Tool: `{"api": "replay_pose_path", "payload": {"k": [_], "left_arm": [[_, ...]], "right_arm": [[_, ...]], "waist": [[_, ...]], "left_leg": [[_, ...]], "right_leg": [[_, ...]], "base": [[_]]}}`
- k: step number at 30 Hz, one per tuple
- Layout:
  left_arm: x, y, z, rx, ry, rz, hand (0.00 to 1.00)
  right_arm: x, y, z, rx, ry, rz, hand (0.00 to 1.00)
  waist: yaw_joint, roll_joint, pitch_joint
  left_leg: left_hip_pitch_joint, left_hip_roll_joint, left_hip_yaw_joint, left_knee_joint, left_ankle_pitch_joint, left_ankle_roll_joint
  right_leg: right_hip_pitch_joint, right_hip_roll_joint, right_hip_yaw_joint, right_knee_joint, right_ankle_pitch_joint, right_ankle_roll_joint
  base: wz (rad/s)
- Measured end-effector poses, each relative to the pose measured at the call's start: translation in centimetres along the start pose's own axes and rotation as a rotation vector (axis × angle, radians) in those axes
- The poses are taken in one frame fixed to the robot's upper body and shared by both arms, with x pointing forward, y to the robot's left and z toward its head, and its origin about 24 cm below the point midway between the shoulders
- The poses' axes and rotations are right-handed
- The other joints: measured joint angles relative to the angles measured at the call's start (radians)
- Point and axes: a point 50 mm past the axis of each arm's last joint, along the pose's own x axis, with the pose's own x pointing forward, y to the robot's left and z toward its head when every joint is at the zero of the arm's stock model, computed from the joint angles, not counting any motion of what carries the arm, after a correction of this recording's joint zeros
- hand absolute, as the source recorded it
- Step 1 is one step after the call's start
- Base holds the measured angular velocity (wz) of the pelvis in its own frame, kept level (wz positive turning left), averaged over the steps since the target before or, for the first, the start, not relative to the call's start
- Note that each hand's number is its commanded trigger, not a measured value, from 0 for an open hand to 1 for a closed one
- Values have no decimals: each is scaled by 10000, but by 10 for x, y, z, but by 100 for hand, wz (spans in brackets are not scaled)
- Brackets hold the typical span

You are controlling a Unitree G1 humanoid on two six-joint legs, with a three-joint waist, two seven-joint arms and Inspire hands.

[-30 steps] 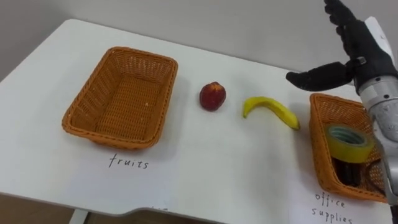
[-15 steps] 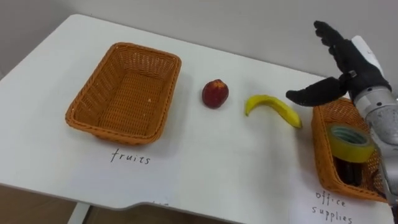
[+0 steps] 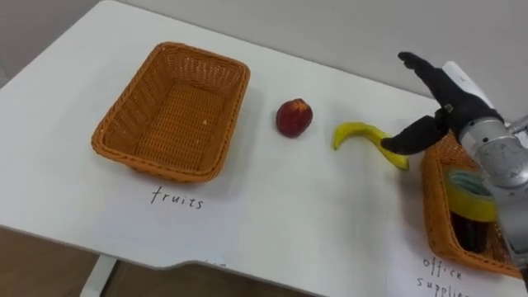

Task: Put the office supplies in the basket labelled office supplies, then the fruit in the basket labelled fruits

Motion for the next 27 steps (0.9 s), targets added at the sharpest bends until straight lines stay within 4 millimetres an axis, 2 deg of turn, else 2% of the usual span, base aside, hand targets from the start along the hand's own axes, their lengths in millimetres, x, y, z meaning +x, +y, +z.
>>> {"api": "replay_pose_path", "payload": {"k": [7,16,27], "left_arm": [[1,0,11,81,-305,-95,0],[1,-1,19,210,-524,29,0],[1,-2,30,235,-820,53,0]], "right_arm": [[3,3,2,-146,0,242,0],[10,10,7,-568,-64,556,0],[15,16,-1,-615,407,887,0]], "waist": [[111,-105,82],[232,-236,21],[270,-220,35]], "left_leg": [[-368,13,-110,191,0,-10],[-536,26,-123,242,8,-19],[-580,23,-124,274,8,-19]], "right_leg": [[-227,-16,-207,-4,33,-39],[-365,-34,-338,2,63,-61],[-380,-53,-441,2,71,-68]], "base": [[6],[0],[0]]}}
